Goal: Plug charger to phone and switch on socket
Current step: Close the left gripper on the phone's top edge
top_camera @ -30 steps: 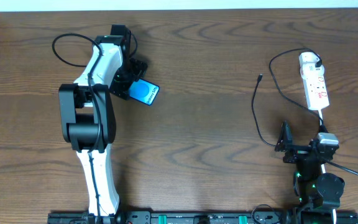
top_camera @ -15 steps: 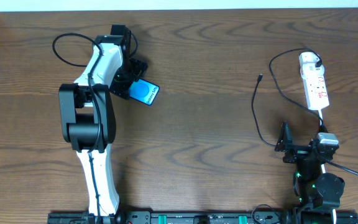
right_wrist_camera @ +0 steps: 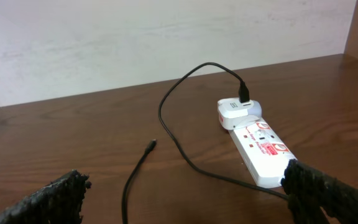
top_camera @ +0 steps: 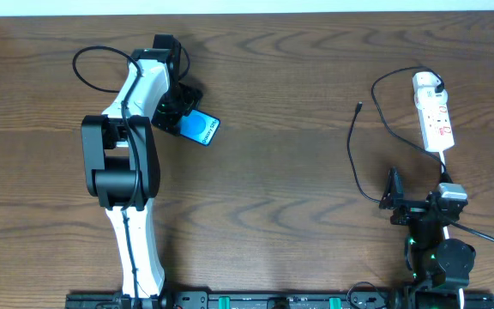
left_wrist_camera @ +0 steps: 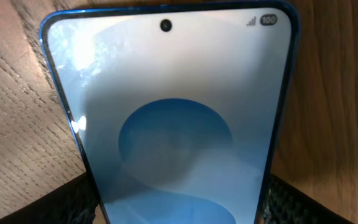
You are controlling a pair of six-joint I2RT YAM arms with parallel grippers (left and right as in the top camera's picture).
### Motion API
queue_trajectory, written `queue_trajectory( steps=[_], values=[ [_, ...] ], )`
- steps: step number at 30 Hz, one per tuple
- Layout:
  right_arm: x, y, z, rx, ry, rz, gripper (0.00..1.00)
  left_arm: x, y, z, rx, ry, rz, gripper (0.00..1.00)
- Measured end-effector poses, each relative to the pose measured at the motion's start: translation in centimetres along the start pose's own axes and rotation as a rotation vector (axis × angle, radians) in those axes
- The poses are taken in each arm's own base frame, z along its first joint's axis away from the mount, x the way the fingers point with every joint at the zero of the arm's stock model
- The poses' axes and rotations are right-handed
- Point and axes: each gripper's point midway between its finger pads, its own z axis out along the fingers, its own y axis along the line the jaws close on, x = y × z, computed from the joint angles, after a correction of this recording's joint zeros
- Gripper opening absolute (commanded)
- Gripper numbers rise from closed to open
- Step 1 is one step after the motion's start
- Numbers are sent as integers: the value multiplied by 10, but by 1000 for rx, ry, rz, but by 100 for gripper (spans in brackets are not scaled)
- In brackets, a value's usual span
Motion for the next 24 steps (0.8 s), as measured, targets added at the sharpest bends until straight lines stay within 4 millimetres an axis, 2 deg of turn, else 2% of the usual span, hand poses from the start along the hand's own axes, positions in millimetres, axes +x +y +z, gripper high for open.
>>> queue_trajectory(
  steps=[4, 24],
  values=[
    [0, 0, 0, 0, 0, 0, 99, 0, 0, 0, -1, 0, 0, 74],
    [0, 0, 0, 0, 0, 0, 99, 5, 5, 0, -20, 22, 32, 73]
  ],
)
